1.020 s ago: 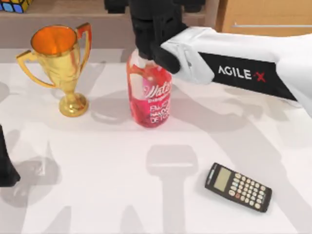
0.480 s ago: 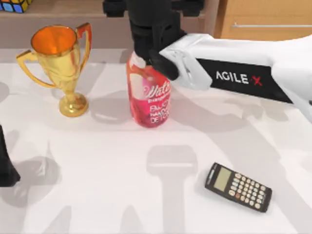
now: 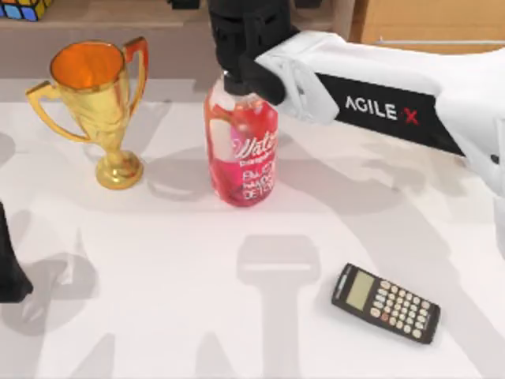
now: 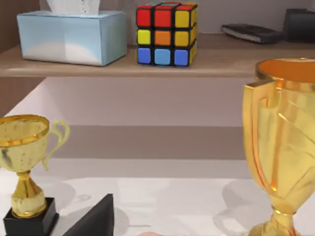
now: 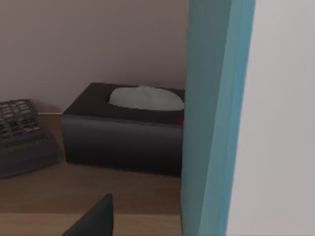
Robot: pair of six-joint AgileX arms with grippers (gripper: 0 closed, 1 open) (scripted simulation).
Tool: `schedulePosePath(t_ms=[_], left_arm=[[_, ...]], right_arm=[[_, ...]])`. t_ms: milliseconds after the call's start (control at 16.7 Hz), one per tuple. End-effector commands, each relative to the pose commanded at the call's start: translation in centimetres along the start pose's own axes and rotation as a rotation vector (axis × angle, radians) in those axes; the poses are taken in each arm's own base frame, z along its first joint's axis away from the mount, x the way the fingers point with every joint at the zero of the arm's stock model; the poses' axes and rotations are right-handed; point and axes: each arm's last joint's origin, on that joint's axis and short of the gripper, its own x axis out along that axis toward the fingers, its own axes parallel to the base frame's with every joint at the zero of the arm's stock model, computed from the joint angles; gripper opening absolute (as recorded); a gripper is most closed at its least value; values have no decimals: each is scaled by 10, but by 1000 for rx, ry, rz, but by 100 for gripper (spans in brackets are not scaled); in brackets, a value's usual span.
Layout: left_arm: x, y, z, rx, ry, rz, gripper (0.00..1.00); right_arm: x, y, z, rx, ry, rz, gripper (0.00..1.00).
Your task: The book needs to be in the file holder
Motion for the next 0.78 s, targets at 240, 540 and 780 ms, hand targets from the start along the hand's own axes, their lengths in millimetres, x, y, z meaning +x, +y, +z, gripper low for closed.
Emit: schedulePosePath(t_ms=[240,540,780], left_arm=[[0,0,0,0,0,0,100],[0,0,0,0,0,0,100],[0,0,0,0,0,0,100]], right_arm=[[0,0,0,0,0,0,92],[0,0,0,0,0,0,55],[0,0,0,0,0,0,25]])
